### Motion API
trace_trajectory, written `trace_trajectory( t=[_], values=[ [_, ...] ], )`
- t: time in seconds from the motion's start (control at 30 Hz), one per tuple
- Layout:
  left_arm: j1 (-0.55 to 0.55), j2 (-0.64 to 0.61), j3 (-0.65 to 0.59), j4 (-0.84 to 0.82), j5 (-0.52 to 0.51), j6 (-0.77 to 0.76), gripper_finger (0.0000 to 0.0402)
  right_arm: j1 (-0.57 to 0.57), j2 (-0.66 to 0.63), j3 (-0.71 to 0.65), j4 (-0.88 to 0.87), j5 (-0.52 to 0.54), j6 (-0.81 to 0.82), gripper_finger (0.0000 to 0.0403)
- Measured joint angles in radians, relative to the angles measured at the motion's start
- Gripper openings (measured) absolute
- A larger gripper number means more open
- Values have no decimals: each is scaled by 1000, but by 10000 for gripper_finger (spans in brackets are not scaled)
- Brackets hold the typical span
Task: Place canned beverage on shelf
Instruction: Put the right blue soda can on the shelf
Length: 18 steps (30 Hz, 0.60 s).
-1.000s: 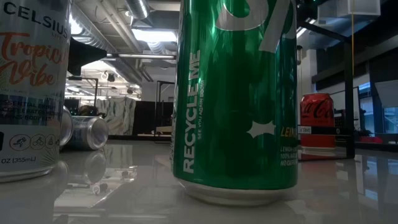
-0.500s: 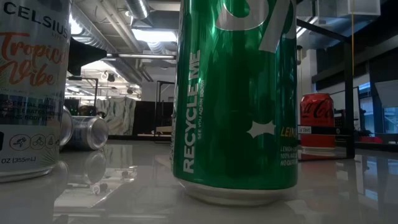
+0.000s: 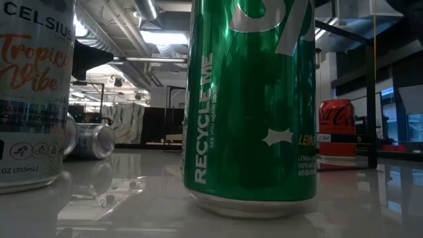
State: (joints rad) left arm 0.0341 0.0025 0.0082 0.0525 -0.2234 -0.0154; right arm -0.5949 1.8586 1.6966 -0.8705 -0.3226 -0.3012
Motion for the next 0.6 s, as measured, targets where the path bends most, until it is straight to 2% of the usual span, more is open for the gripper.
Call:
trace_trajectory(
  t=[0.6],
  values=[
    [0,0,0,0,0,0,0,0,31,1,15,16,1,232]
  ],
)
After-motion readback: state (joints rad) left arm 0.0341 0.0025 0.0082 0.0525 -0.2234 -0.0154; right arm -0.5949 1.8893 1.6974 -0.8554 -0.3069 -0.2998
